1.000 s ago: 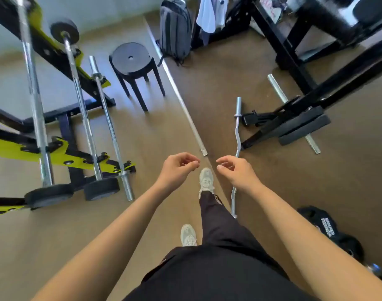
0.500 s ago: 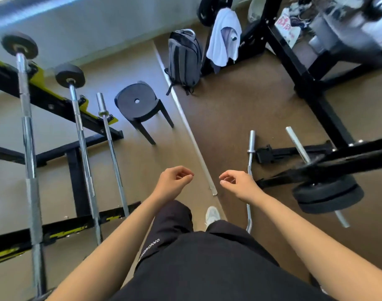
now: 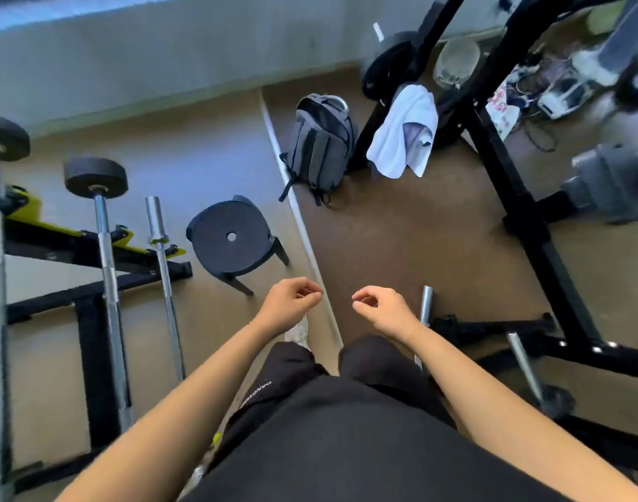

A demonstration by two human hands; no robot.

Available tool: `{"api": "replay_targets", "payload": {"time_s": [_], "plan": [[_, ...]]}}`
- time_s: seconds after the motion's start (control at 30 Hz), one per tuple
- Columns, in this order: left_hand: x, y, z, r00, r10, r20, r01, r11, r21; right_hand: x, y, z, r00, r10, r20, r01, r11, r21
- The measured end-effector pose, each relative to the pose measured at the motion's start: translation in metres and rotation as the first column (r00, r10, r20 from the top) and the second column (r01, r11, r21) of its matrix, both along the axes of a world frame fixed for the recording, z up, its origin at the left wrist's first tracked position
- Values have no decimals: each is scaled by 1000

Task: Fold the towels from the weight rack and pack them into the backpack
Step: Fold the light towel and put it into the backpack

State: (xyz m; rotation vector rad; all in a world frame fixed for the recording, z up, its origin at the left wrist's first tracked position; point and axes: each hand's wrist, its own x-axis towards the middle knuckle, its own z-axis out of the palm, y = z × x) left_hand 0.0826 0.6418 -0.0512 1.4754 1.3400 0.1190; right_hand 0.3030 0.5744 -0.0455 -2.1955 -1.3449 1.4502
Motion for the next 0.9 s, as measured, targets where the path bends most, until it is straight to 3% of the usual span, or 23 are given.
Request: {"api": "replay_targets", "payload": {"time_s": [0.17, 0.37, 0.63, 0.9], "plan": [[17, 119, 12, 990, -130, -50, 131, 991, 21, 18, 102, 9, 998, -46, -30, 48, 998, 36], [71, 244, 0, 994, -108, -27, 107, 994, -26, 74, 214, -12, 981, -176, -76, 180, 982, 52], [176, 404, 1, 987, -150, -50, 146, 987, -72, 164, 384, -33, 980, -181, -87, 186, 981, 52], [263, 524, -22, 972, -236, -13, 234, 968, -85, 223, 480, -62, 960, -273, -63, 275, 961, 24]]}}
